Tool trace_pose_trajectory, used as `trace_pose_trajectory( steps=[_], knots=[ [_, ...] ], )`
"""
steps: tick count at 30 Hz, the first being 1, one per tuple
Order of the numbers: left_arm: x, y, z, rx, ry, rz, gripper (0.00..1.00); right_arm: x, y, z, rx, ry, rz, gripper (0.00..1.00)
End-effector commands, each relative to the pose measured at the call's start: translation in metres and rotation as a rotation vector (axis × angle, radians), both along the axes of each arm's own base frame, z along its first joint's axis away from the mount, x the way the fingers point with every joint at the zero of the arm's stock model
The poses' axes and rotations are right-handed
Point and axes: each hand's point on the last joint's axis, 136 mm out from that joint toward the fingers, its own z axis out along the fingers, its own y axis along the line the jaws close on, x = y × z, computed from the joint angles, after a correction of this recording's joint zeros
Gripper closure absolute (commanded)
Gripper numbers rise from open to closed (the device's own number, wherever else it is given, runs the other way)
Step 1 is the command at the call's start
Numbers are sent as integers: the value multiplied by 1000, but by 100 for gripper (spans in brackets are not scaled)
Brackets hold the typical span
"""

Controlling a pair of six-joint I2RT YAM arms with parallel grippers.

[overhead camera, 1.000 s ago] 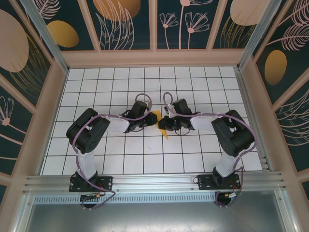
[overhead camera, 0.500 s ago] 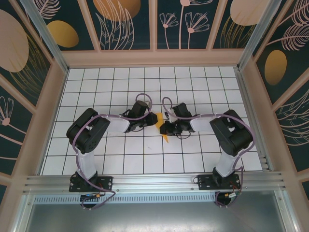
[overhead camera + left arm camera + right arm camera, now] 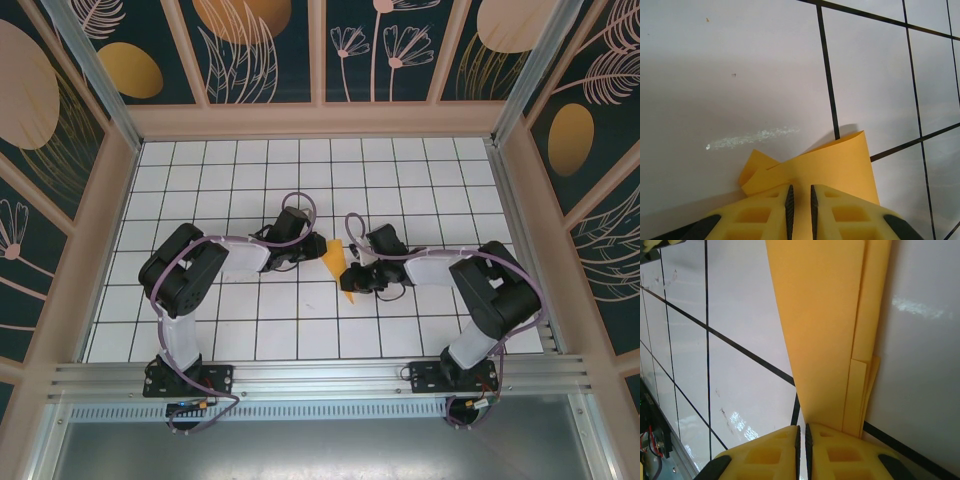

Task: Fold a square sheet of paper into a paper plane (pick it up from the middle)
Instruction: Fold the wing for the fifth time at the center of the table.

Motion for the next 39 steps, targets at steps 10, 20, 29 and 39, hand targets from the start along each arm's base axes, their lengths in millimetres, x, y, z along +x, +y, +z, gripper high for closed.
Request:
trace_pose_trajectory(
  steps=[10,20,29,39],
  knots=[
    [-10,28,-58,188,108,28,79,-49,-30,-15,-90,140,12,84],
    [3,16,-35,149,70,27,78,-48,-34,3,-78,82,-19,83],
    [25,7,61,29,-86,96,63,34,-65,78,-148,-310,-358,55],
    [-14,28,77,168,-89,246,44,62,-91,75,-177,-320,-563,39]
  ],
)
